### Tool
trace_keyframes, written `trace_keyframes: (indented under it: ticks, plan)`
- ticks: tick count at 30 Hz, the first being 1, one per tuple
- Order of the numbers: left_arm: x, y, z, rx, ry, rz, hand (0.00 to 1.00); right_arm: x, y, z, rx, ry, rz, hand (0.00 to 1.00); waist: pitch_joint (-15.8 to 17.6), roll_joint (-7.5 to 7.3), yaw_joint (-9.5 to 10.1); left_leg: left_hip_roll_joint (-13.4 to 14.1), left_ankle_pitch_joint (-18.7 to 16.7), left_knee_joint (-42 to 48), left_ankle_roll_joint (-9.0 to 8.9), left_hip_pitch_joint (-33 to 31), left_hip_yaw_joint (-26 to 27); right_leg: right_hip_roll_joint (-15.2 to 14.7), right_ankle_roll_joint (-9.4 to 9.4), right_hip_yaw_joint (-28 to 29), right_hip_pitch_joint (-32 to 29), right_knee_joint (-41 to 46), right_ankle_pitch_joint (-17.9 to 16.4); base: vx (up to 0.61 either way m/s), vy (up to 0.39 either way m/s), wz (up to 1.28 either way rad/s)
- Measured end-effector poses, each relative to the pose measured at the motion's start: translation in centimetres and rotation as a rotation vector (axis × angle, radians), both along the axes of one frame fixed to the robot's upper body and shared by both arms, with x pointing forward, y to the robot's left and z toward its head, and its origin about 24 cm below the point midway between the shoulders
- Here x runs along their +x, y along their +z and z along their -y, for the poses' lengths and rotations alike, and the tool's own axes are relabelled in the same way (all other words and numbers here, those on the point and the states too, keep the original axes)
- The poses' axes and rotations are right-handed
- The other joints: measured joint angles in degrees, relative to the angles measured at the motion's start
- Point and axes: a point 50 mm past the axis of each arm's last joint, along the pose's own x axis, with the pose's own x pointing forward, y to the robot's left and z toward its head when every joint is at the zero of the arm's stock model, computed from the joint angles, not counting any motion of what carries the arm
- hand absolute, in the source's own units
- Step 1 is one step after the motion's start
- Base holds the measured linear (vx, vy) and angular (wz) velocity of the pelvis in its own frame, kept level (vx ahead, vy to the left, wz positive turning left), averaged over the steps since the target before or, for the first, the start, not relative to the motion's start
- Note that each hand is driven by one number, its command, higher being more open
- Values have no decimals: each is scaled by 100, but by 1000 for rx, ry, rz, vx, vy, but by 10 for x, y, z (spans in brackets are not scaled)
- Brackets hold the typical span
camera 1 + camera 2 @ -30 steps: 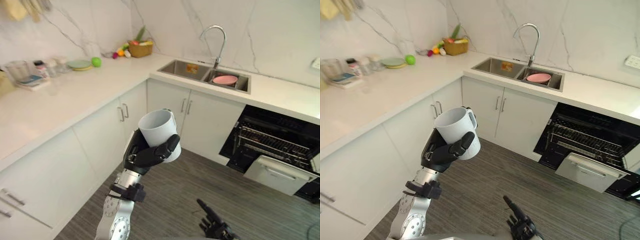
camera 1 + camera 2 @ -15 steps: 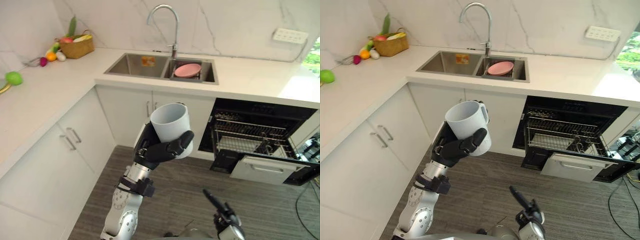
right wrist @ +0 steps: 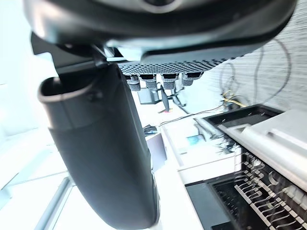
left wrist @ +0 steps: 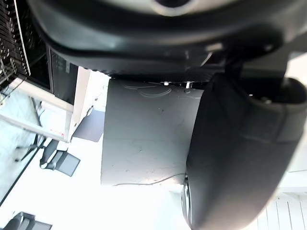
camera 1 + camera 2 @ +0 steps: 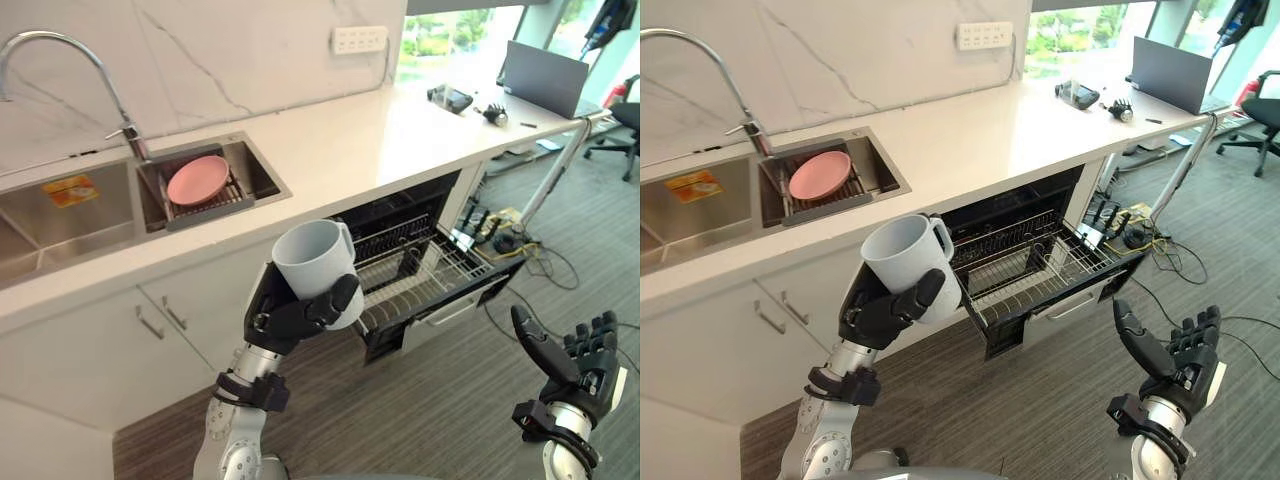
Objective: Walk over to the sink, pick up the cup, carry it to the dishwasher, place the cup inside the dishwasher, then close the dishwasher door
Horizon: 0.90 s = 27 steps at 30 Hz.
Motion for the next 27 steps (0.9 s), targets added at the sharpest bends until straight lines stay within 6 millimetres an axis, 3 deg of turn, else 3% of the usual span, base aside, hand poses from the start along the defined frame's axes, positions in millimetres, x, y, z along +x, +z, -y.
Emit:
trace_keyframes:
  ticks: [1, 3, 4, 5, 7, 8, 9, 10, 11, 12, 13, 14, 15, 17, 20, 22, 23, 25, 27]
  plan:
    - [0, 0, 1, 1, -4, 0, 0, 1, 1, -3, 5, 11, 18, 100, 10, -42, 26, -14, -198, 397, -10, -87, 87, -31, -30, -87, 125, 26, 103, 272, 251, -43]
    - [-4, -1, 7, -11, -26, -2, 0, 0, 3, -6, -10, 19, 43, 100, -96, -23, 63, -56, -484, -152, 5, 407, 226, -89, 9, -661, -124, 1023, 88, 164, 189, -50]
    - [-7, -3, 6, -6, -23, -8, 0, 5, 1, -16, 12, 42, 50, 100, -169, -159, 107, -263, -543, -504, -21, 831, 476, -386, 215, -1050, -650, 2285, 219, 220, 147, -86]
    - [-10, -5, 5, -5, -15, -22, 0, 11, 0, -26, 29, 83, 61, 100, -175, -241, 141, -392, -640, -776, 79, 1195, 729, -823, 468, -1527, -1273, 3461, 737, 271, 144, -93]
    - [-10, -7, 6, 14, 5, -39, 0, 19, -1, -37, 37, 156, 58, 100, -155, -132, 138, -328, -719, -960, 90, 1540, 992, -1352, 89, -2325, -1755, 4045, 501, 186, 123, -78]
    - [-9, -7, 3, 23, 35, -44, 0, 28, 0, -48, 36, 219, 61, 100, -158, 21, 126, -152, -727, -1075, -1, 1726, 1186, -1654, -7, -3023, -1996, 3680, 178, 167, 110, -67]
    - [-8, -6, 2, 21, 52, -48, 0, 33, 1, -53, 40, 252, 68, 100, -154, 60, 117, -54, -725, -1137, -12, 1804, 1264, -1709, -4, -3282, -2044, 3322, 124, 252, 100, -71]
    - [-5, -6, -3, 22, 89, -56, 0, 39, 3, -63, 42, 314, 80, 100, -141, 106, 90, 140, -712, -1197, -38, 1923, 1358, -1711, -26, -3663, -2078, 2353, 123, 332, -3, -52]
    - [-2, -6, -9, 25, 126, -62, 0, 43, 4, -70, 42, 360, 93, 100, -137, 99, 78, 285, -711, -1202, -44, 1995, 1387, -1688, -33, -3783, -2080, 1369, 341, 336, -57, -43]
    - [-1, -7, -13, 26, 144, -67, 0, 44, 5, -73, 37, 377, 96, 100, -136, 98, 79, 342, -722, -1197, -75, 2046, 1393, -1683, -70, -3770, -2077, 963, 571, 343, -140, -32]
    - [0, -7, -20, 31, 178, -71, 0, 45, 6, -76, 11, 402, 93, 100, -129, 56, 88, 374, -788, -1187, -218, 2204, 1390, -1682, -277, -3693, -2037, 293, 1611, 227, -126, -22]
    - [2, -8, -23, 25, 198, -73, 0, 45, 6, -77, -3, 406, 93, 100, -120, 45, 87, 401, -928, -1200, -455, 2345, 1309, -1678, -105, -3618, -2001, 337, 2132, 337, -208, -22]
    - [2, -13, -20, -6, 209, -101, 0, 45, 5, -74, -19, 402, 79, 100, -157, 208, 120, 547, -923, -1291, -502, 2424, 1224, -1533, -62, -3674, -1980, 391, 2052, 262, -162, -10]
    - [4, -11, -15, -40, 214, -103, 0, 45, 7, -69, -30, 384, 85, 100, -138, 374, 101, 616, -821, -1467, -551, 2440, 1144, -1423, -59, -3754, -1992, 363, 2049, 208, -106, 0]
    - [11, -1, -9, -34, 230, -45, 0, 56, 14, -70, -45, 413, 122, 100, -122, 330, 144, 583, -761, -1595, -589, 2363, 1172, -1250, -35, -3758, -1875, -314, 2014, 96, -34, -22]
    - [16, 4, -14, 37, 290, -21, 0, 69, 23, -75, -41, 475, 173, 100, -87, 287, 151, 555, -762, -1611, -590, 2349, 1179, -1066, 240, -3718, -1565, -1230, 2288, 28, -49, -45]
    - [18, 5, -19, 113, 350, -8, 0, 77, 29, -78, -36, 531, 204, 100, -79, 291, 151, 575, -762, -1637, -589, 2350, 1181, -915, 193, -3671, -1390, -1765, 2601, -9, -38, -31]
    - [20, 7, -28, 245, 473, 12, 0, 85, 37, -81, -30, 622, 257, 100, -76, 277, 157, 556, -762, -1703, -590, 2352, 1179, -811, 179, -3597, -1288, -2212, 2859, -33, -33, -27]
    - [25, 2, -38, 368, 593, 7, 0, 88, 41, -81, -33, 689, 290, 100, -63, 293, 156, 541, -761, -1741, -590, 2356, 1153, -796, 168, -3592, -1262, -2298, 2914, -51, -22, -6]
